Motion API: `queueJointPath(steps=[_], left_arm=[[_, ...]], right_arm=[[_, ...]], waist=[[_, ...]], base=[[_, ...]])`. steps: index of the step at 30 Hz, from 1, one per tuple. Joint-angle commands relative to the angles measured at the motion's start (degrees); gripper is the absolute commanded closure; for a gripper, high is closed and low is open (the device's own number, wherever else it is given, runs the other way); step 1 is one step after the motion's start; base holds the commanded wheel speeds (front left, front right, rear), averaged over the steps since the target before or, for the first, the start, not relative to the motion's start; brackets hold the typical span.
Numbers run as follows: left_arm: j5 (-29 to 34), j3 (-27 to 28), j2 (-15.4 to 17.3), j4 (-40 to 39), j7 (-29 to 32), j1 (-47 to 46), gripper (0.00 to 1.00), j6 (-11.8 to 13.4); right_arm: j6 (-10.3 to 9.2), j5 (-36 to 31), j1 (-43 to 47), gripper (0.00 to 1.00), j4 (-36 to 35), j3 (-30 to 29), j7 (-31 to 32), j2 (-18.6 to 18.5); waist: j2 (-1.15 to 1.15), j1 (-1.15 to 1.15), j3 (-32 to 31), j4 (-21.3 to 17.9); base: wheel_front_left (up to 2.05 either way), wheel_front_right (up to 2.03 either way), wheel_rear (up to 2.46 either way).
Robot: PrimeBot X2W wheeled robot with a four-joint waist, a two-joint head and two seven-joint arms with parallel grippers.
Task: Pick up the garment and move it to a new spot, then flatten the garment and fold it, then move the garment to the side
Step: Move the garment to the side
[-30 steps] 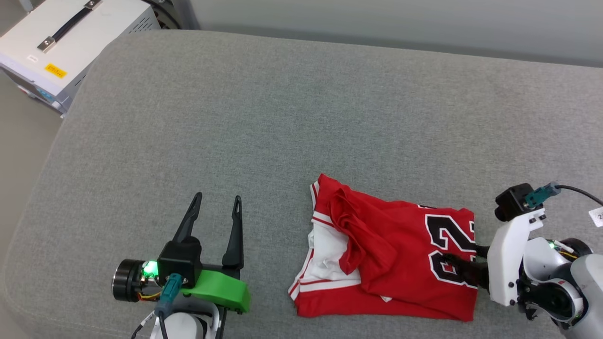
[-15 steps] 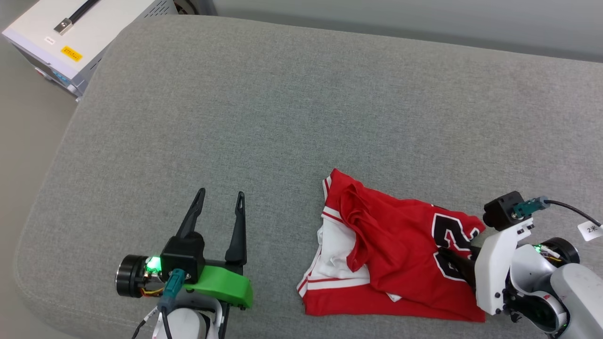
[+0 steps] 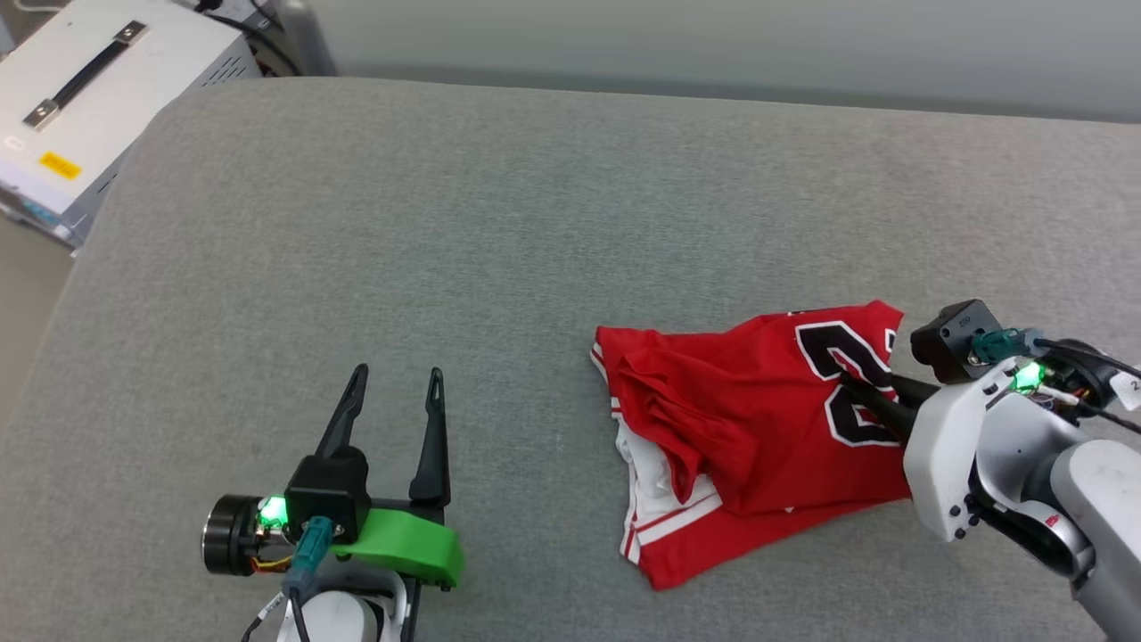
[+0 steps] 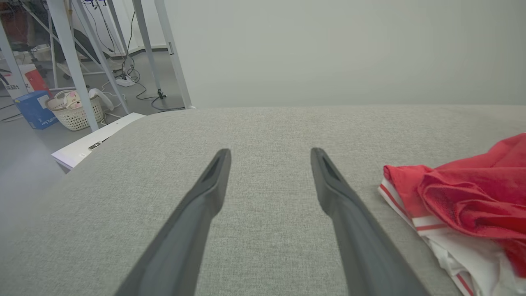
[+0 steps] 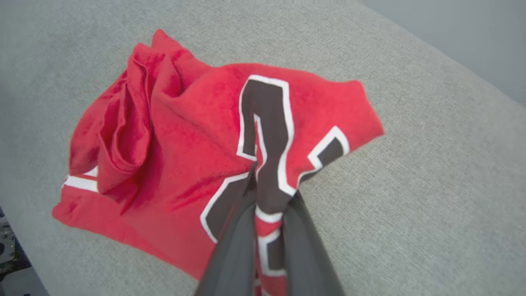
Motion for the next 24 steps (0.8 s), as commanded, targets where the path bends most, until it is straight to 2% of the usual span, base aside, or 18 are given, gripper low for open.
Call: queueJointPath(steps=[1,7,13,18,24], left_arm=[[-0.13,0.42,-0.27,-0.48,-0.34,0.55,0.00,0.10],[0.35,1.34,-0.07,-1.37,-0.34,0.32,0.00,-0.10],[1.00,1.97,0.56,-2.31,-0.34,-0.64,0.00,-0.50],[1.68,2.11,1.21,-3.07,-0.34,-2.22,0.00,-0.82],[2.37,2.01,2.35,-4.41,-0.34,-4.64,0.00,-1.47]], right_arm=[[-0.04,-1.15,-1.43,1.00,-1.14,0.18,0.08,-1.27],[-0.04,-1.72,-3.02,1.00,-5.03,-0.67,1.20,-5.03],[-0.04,-1.46,-3.31,1.00,-5.06,-3.59,1.15,-6.97],[-0.04,-0.74,-3.84,1.00,-2.33,-8.10,0.68,-9.06],[-0.04,-1.40,-5.40,1.00,2.03,-12.99,1.46,-11.81]], waist=[[0.19,0.00,-0.87,-4.36],[0.19,0.00,0.09,-11.23],[0.19,0.00,2.54,-16.60],[0.19,0.00,5.54,-18.60],[0.19,0.00,10.22,-18.78]], base=[[0.00,0.00,0.00],[0.00,0.00,0.00],[0.00,0.00,0.00],[0.00,0.00,0.00],[0.00,0.00,0.00]])
